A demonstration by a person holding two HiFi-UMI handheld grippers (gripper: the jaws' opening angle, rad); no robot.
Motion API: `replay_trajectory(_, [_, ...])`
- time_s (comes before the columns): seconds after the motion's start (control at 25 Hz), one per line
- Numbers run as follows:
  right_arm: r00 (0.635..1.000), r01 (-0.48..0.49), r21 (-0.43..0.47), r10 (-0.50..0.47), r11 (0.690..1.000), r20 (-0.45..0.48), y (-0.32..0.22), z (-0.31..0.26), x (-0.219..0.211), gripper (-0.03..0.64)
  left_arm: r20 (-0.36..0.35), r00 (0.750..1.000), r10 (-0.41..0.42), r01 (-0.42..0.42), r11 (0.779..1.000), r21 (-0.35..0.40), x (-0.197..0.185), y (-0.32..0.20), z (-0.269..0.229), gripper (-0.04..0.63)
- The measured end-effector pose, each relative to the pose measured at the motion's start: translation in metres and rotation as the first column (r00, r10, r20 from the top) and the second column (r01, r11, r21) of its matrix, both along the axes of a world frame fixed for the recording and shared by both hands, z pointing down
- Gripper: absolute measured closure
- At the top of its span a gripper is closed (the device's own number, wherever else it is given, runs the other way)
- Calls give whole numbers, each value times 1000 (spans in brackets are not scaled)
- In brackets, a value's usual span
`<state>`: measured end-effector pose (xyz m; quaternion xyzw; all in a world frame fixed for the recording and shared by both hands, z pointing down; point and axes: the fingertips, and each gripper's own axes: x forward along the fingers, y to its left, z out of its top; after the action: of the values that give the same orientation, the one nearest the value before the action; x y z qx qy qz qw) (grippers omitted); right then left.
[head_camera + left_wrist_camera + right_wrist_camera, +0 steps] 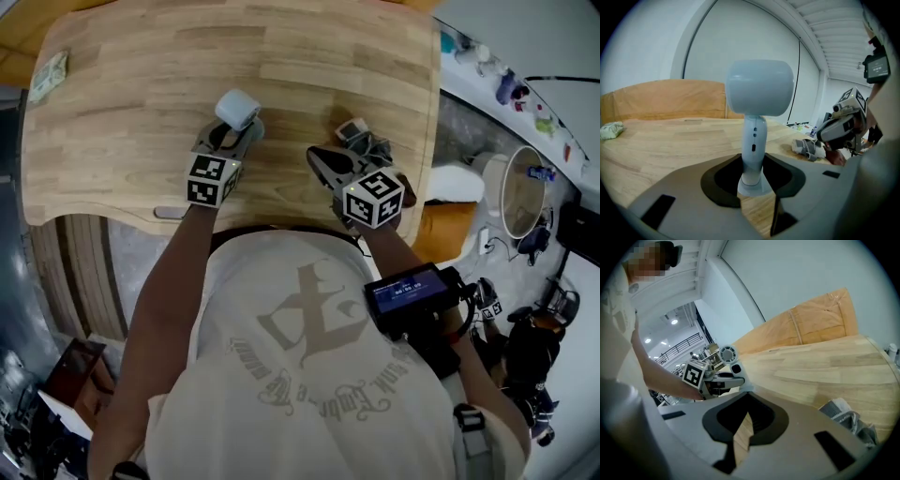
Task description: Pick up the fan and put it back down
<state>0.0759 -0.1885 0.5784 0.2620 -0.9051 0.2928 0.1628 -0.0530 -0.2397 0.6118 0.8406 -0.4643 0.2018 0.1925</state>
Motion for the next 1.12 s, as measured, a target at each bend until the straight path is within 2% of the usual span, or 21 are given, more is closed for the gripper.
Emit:
replay_trajectory(0.48, [999,28,31,-29,999,31,9,-7,-5,604,-85,995,-54,58,997,42,2,38,-37,448])
replay_trajectory(0.68, [999,17,49,-20,999,48,10,-14,8,604,-124,989,-78,85,995,53,7,63,-55,448])
replay_trajectory(1.12, [993,7,84,-16,996,114,27,-27,6,604,-97,988,-123,129,990,55,-14,117,-74,446])
